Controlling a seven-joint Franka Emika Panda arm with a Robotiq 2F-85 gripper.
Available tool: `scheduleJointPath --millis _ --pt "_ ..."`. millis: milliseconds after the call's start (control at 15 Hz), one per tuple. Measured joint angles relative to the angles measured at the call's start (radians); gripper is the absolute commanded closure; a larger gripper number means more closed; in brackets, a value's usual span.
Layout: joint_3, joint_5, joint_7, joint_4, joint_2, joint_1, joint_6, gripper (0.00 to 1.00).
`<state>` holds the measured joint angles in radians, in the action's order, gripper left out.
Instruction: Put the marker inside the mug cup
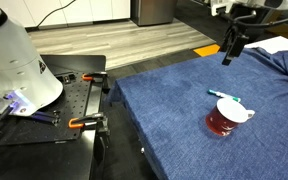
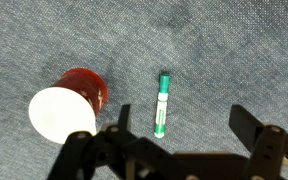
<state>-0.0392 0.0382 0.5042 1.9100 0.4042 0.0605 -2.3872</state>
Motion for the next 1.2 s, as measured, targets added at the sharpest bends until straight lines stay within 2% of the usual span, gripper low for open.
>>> scheduleJointPath --millis 333,1200 --pt "-0.004 -0.013 -0.007 -0.023 0.034 -0.002 0.000 0.00" --pt "-0.014 -0.033 -0.052 -0.293 0.341 -0.020 0.000 0.00"
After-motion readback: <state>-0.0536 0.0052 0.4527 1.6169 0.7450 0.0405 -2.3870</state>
